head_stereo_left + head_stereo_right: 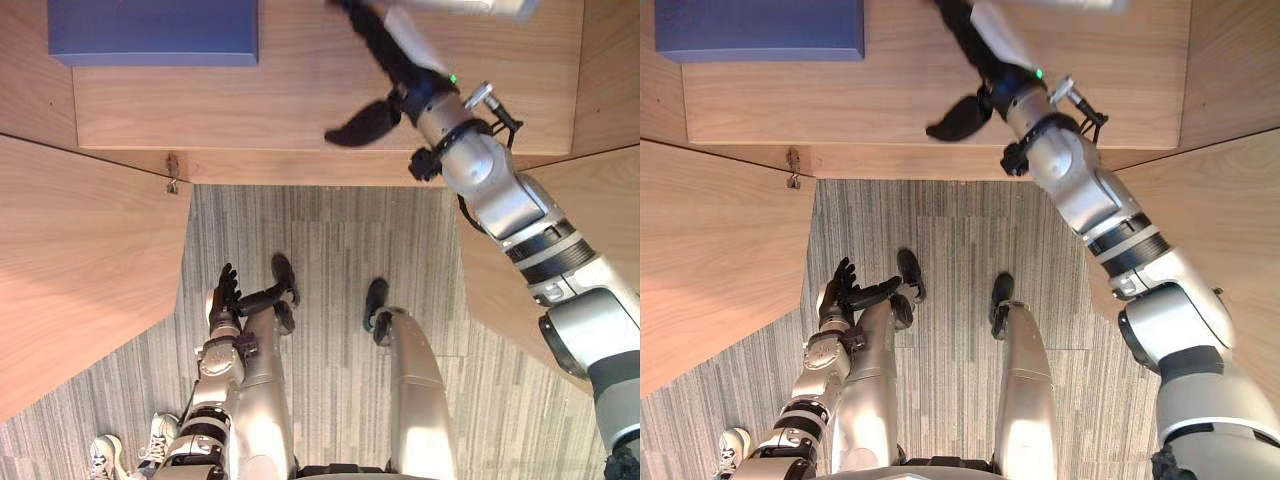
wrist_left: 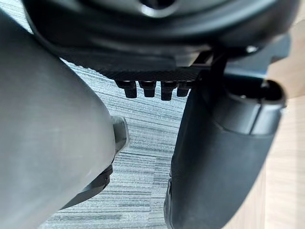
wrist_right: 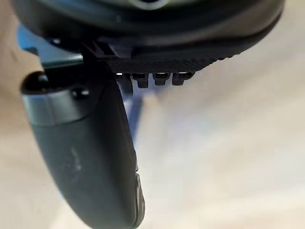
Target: Walk over to the cabinet, pick up the folder, carry it to the office cabinet, place the folder inside the office cabinet, then close the office cabinet door
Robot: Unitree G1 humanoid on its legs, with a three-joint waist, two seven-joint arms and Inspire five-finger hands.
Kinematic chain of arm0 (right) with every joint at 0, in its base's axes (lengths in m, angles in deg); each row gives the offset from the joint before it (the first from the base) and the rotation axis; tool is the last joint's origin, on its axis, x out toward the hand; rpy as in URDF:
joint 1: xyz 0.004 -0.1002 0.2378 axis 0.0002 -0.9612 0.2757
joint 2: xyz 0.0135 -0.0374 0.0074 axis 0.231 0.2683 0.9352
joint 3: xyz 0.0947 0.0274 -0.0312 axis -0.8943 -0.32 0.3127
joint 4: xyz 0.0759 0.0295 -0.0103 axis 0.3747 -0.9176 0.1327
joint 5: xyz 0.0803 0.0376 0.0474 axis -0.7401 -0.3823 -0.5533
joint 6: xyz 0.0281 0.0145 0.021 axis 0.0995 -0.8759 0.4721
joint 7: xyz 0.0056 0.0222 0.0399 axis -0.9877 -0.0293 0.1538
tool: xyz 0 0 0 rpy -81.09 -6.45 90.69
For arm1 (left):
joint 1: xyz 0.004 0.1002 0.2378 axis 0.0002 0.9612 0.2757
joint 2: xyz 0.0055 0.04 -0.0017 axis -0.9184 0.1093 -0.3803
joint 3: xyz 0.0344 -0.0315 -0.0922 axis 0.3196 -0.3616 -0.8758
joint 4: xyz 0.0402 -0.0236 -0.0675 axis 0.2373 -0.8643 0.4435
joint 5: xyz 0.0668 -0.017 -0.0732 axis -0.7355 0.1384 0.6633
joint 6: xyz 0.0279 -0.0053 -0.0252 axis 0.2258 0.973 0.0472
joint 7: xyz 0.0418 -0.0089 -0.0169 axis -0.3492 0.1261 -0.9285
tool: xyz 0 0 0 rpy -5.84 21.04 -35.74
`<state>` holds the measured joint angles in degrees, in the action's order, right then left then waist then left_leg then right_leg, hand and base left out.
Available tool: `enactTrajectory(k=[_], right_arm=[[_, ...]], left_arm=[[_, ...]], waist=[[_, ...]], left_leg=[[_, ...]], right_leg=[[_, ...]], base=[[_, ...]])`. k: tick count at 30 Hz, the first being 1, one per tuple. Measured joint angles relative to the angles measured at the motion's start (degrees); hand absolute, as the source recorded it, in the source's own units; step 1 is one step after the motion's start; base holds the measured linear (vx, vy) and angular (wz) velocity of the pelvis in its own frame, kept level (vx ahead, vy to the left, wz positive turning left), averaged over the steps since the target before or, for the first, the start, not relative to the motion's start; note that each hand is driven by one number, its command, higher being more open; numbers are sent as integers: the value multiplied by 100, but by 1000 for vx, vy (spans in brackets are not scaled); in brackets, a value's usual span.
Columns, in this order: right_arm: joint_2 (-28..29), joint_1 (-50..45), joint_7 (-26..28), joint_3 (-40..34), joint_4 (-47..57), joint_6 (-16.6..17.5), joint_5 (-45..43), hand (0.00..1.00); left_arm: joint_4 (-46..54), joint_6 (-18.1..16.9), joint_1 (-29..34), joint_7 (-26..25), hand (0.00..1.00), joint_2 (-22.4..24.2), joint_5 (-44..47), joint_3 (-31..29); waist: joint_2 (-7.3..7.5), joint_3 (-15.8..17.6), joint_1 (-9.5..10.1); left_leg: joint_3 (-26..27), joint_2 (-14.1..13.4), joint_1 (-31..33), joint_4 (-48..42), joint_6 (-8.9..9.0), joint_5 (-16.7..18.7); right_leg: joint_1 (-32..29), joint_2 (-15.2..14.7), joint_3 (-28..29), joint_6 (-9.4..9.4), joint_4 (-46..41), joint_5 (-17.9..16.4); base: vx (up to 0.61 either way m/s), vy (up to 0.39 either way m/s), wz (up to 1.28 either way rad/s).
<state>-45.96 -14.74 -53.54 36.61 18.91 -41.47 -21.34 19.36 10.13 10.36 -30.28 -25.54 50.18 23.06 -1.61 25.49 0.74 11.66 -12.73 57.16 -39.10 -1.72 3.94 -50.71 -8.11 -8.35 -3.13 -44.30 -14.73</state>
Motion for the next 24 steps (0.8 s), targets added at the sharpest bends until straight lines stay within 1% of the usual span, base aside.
enactTrajectory(k=[1, 2, 4, 5, 7, 8, 9, 11, 12, 13, 15, 17, 19, 21, 23, 24], right_arm=[[-538, -521, 541, 183, 592, 59, -228, 100], [-590, -591, 586, 183, 660, 126, -290, 100], [-602, -612, 612, 182, 665, 153, -290, 100], [-653, -688, 611, 151, 780, 151, -290, 100], [-820, -1107, 613, -116, 1339, 152, -326, 100], [-874, -1511, 602, -358, 1816, 216, -475, 100], [-861, -1876, 570, -605, 2245, 339, -529, 0], [-738, -2149, 466, -851, 2542, 564, -566, 0], [-540, -2257, 343, -1070, 2607, 672, -555, 0], [-323, -2275, 87, -1276, 2596, 697, -442, 0], [-62, -2274, -215, -1574, 2568, 697, -367, 0], [325, -2177, -746, -1902, 2385, 730, 4, 0], [567, -2098, -1083, -1996, 2148, 718, 430, 0], [843, -2034, -1288, -2011, 1877, 657, 931, 0], [1118, -1954, -1418, -2006, 1567, 594, 1231, 0], [1254, -1909, -1548, -2009, 1412, 490, 1490, 0]], left_arm=[[6, 2, 1, 106, 100, -16, -28, -5], [4, 5, 1, 109, 100, -16, -28, -5], [4, 5, 1, 121, 100, -16, -28, -6], [16, -3, 1, 133, 100, -18, -28, -7], [49, -35, 2, 157, 100, -18, -34, -8], [49, -52, 8, 163, 100, -22, -59, -23], [49, -52, 11, 164, 100, -30, -88, -30], [41, -52, 16, 164, 100, -33, -134, -35], [35, -52, 19, 164, 100, -35, -144, -37], [35, -55, 19, 163, 100, -33, -170, -36], [34, -63, 18, 165, 100, -26, -230, -21], [24, -70, 18, 140, 100, -23, -241, -17], [26, -64, 18, 90, 100, -16, -241, -15], [34, -61, 18, 69, 100, -14, -241, -16], [63, -64, 17, 34, 100, -4, -240, -44], [121, -68, 18, -32, 100, 7, -240, -64]], waist=[[12, 2, 15], [16, 1, 18], [28, 0, 26], [57, 5, 35], [105, 9, 83], [143, -7, 103], [155, -14, 102], [156, -14, 83], [156, -14, 70], [156, -13, 71], [156, -13, 76], [161, -16, 88], [161, -16, 100], [161, -16, 123], [161, -16, 128], [161, -16, 138]], left_leg=[[6, 5, -3, -5, 0, 8], [8, 5, -9, -7, 0, 8], [13, 5, -19, -11, 0, 8], [16, 5, -26, -14, 0, 8], [16, 5, -26, -11, 4, 11], [17, 5, -26, -10, 7, 27], [20, 6, -26, -12, 3, 39], [26, 27, -26, -9, -3, 42], [25, 42, -28, -7, -4, 41], [25, 55, -28, -6, -5, 40], [24, 71, -28, -5, -6, 40], [32, 88, -29, -5, -14, 44], [44, 92, -28, -6, -22, 46], [66, 91, -28, 0, -23, 47], [69, 83, 1, -8, -25, 46], [53, 79, 64, -30, -25, 46]], right_leg=[[4, -9, -5, 1, -4, -2], [4, -11, -5, 1, -14, -3], [4, -14, -6, 3, -29, -5], [3, -17, -6, 6, -23, -9], [3, -17, -8, 9, -21, -13], [5, -19, -11, 9, -10, -14], [11, -22, -12, 9, 6, -14], [11, -42, -9, 8, 8, -14], [12, -57, -8, 8, 5, -14], [11, -71, -7, 8, 1, -13], [11, -87, -9, 6, -1, -13], [11, -106, 1, 2, 0, -10], [6, -113, 11, 0, 0, -9], [-17, -113, 32, 0, -1, -9], [-54, -101, 42, 0, -14, -9], [-113, -97, 35, 0, -40, -10]], base=[[-38, -108, 1], [-37, -97, 0], [-22, -56, 0], [-24, -58, 0], [-8, -43, 0], [10, -50, -1], [14, -36, -1], [7, -16, 0], [-2, -36, 5], [-8, -38, 4], [-13, -32, 4], [-14, -43, 2], [-4, -40, -1], [3, -44, -3], [3, -22, -2], [0, 0, 0]])
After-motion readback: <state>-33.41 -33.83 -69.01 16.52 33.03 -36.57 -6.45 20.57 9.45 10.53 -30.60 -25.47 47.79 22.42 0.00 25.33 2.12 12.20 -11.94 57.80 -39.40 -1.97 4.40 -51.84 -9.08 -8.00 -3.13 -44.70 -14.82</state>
